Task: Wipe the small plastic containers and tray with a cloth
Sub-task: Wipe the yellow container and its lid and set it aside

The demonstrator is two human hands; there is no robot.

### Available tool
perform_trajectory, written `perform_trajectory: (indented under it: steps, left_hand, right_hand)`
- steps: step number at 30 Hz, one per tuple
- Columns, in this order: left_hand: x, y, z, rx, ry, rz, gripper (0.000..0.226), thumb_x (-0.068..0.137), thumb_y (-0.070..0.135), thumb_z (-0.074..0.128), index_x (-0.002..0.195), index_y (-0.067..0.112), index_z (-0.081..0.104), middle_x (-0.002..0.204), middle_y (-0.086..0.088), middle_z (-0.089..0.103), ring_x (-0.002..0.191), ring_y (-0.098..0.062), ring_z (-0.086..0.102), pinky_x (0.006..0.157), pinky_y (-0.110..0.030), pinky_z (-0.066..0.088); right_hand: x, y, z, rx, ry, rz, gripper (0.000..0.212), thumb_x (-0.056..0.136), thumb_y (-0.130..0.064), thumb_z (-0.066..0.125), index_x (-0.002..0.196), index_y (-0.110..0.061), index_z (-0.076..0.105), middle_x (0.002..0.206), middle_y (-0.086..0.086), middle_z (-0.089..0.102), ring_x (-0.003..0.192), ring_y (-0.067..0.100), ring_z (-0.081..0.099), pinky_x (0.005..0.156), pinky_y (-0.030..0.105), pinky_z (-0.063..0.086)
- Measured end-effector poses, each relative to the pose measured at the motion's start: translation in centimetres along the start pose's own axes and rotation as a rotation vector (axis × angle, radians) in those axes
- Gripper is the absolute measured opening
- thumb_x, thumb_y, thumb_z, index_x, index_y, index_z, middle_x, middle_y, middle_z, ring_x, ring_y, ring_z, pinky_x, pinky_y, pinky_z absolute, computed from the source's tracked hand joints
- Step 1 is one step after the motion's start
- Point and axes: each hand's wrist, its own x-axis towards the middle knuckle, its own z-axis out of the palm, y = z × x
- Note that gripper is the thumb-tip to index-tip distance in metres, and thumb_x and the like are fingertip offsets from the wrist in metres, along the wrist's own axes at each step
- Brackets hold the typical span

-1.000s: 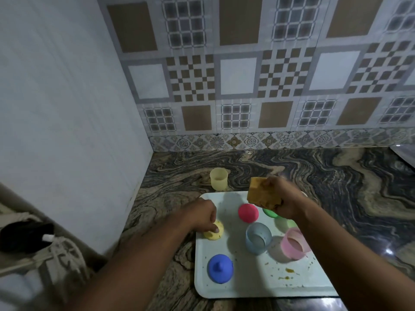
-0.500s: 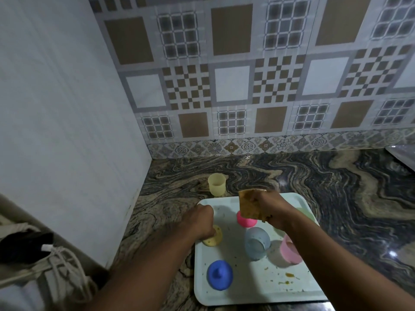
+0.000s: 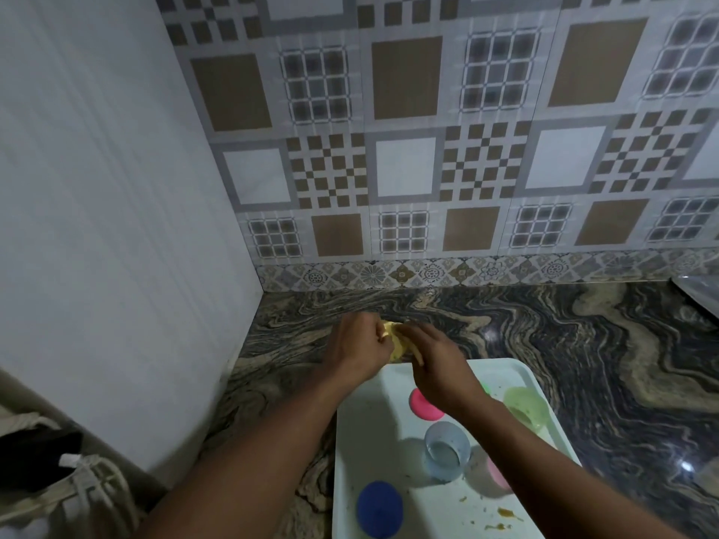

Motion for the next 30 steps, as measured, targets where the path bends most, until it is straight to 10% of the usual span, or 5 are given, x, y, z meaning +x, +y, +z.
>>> perform_trajectory:
  steps: [7,14,18,25,30]
  left_hand:
    - [0.9,0.1,-1.0,-0.058,0.12,0.0,0.013,0.078,0.027,0.076,0.083,0.015,0.073,0.078,-0.003,0.072,0.072,-0.021,0.067,0.065,-0.039,0.058]
    - [0.6,1.0,-0.5,-0.233,0.156,-0.047,0.011,0.076,0.024,0.077,0.074,0.016,0.069,0.068,0.002,0.069,0.065,-0.017,0.066,0.062,-0.034,0.056]
    - [-0.2,2.8,0.5,-0.31,0.174,-0.031,0.013,0.081,0.024,0.077,0.075,0.017,0.068,0.068,0.004,0.066,0.064,-0.014,0.064,0.059,-0.027,0.053]
    - [-0.8,3.9,0.6,-0.355,0.188,-0.021,0.01,0.085,0.022,0.076,0.079,0.015,0.072,0.071,0.005,0.069,0.064,-0.006,0.063,0.057,-0.023,0.05]
    - [0.5,2.8,-1.3,-0.392,0.127,0.01,0.01,0.087,0.026,0.07,0.077,0.026,0.072,0.075,0.012,0.069,0.071,-0.001,0.063,0.061,-0.02,0.049]
  right_hand:
    - [-1.5,0.9,-0.3,-0.25,0.014,-0.271,0.044,0.078,-0.004,0.039,0.102,-0.012,0.074,0.112,0.009,0.066,0.101,0.032,0.059,0.077,0.041,0.053]
    - [0.8,0.0,-3.4,1.051,0.241,0.803,0.024,0.088,-0.018,0.058,0.102,-0.012,0.076,0.094,0.022,0.075,0.074,0.031,0.07,0.05,0.031,0.051]
    - [2.0,-2.8,-4.9,1.489,0.134,0.769,0.058,0.102,-0.046,0.033,0.114,-0.003,0.071,0.107,0.027,0.072,0.088,0.037,0.066,0.05,0.027,0.049]
    - [1.3,-3.7,-4.2,0.958,0.236,0.612,0.027,0.103,-0.014,0.045,0.119,-0.021,0.067,0.093,0.011,0.072,0.06,0.012,0.058,0.04,0.021,0.039]
    - [1.4,-3.2,-5.3,0.94,0.128,0.509,0.01,0.099,-0.008,0.056,0.107,-0.002,0.061,0.084,0.01,0.067,0.061,0.007,0.063,0.047,0.017,0.047]
